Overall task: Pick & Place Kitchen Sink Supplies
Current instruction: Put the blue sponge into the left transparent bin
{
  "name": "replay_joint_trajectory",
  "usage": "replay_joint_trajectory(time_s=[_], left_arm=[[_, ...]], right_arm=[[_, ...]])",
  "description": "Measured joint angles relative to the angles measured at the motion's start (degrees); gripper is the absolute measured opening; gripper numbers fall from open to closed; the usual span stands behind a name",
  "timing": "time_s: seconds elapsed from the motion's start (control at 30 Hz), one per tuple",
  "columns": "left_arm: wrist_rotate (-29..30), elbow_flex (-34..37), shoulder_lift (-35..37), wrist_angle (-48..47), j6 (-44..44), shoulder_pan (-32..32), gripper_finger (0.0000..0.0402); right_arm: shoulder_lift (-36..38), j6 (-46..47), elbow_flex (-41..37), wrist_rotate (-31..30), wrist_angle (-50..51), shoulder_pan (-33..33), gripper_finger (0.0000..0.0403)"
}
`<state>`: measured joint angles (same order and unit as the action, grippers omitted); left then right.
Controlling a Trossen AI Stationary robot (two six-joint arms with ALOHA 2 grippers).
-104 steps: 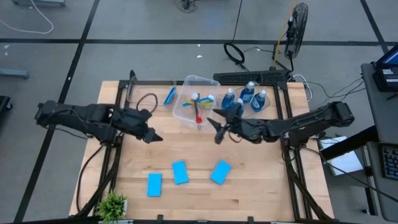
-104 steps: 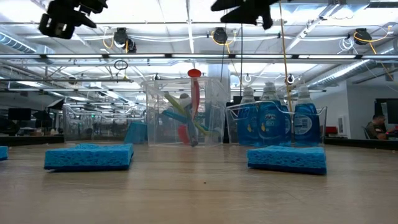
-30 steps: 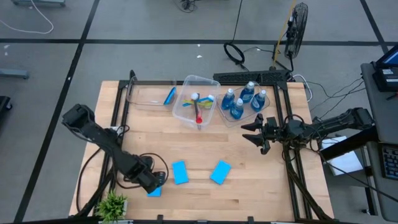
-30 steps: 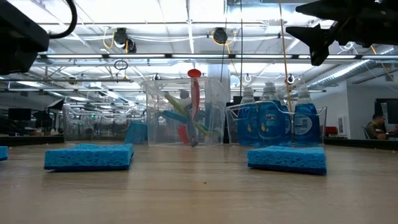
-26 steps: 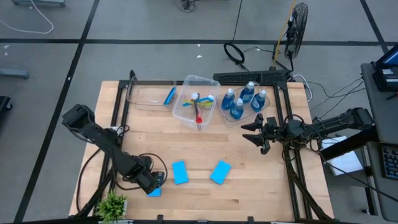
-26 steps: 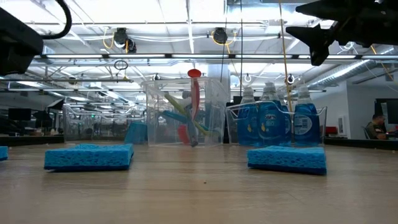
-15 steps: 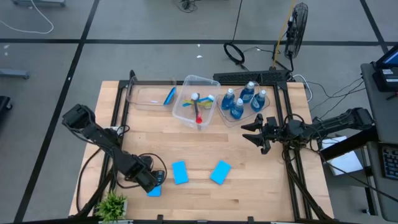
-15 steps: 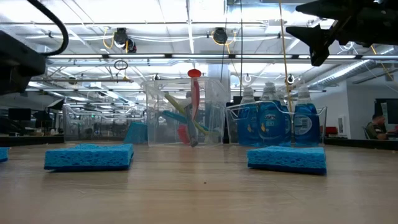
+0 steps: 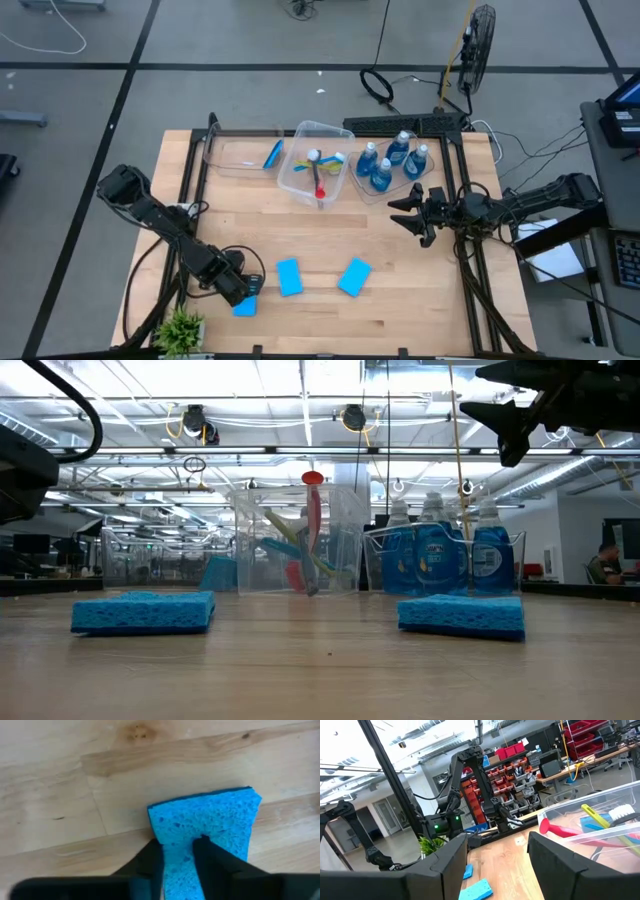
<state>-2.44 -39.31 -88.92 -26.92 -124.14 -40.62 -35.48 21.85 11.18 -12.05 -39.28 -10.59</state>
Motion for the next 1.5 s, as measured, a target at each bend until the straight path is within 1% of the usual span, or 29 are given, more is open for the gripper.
replay_joint_trajectory(time_s=[0.17,0.23,0.33,0.43,0.53,0.77,0.93,1.13,1.23,1.4,1.5], left_arm=[[2.4,0.1,-0.1,-0.4,1.0,-0.1,0.0029],[4.2,0.2,-0.2,-0.3,1.3,-0.1,0.0011],[5.7,0.2,-0.2,-0.1,1.1,-0.1,0.0013],[5.7,0.2,-0.3,-0.2,1.5,-0.1,0.0015],[5.8,0.2,-0.3,-0.3,2.5,-0.1,0.0007],[5.8,0.4,0.6,-0.8,1.9,-0.3,0.0005],[6.0,0.7,4.1,-4.4,1.8,-0.2,0.0004],[6.4,0.7,11.3,-8.8,1.8,-0.3,0.0003],[9.2,0.6,15.5,-9.7,2.5,-0.3,0.0004],[18.5,0.5,21.8,-10.0,5.2,-0.3,0.0003],[21.6,0.5,24.9,-9.9,7.9,0.1,0.0003]], right_arm=[[0.0,0.0,0.0,0.0,-0.2,0.0,0.0196],[0.0,0.0,0.0,-0.1,-0.3,0.0,0.0196],[0.0,0.0,0.0,-0.1,-0.4,0.0,0.0196],[0.0,0.0,0.0,-0.1,-0.4,0.0,0.0196],[0.0,0.0,0.0,-0.1,-0.4,0.0,0.0196],[0.0,0.0,0.0,-0.1,-0.4,0.0,0.0196],[0.0,0.0,0.0,-0.1,-0.4,0.0,0.0196],[0.0,0.0,0.0,0.0,-0.4,0.0,0.0196],[0.0,0.0,0.0,0.1,-0.4,0.0,0.0196],[0.0,0.0,0.0,0.1,-0.4,0.0,0.0196],[0.0,0.0,0.0,0.1,-0.4,0.0,0.0196]])
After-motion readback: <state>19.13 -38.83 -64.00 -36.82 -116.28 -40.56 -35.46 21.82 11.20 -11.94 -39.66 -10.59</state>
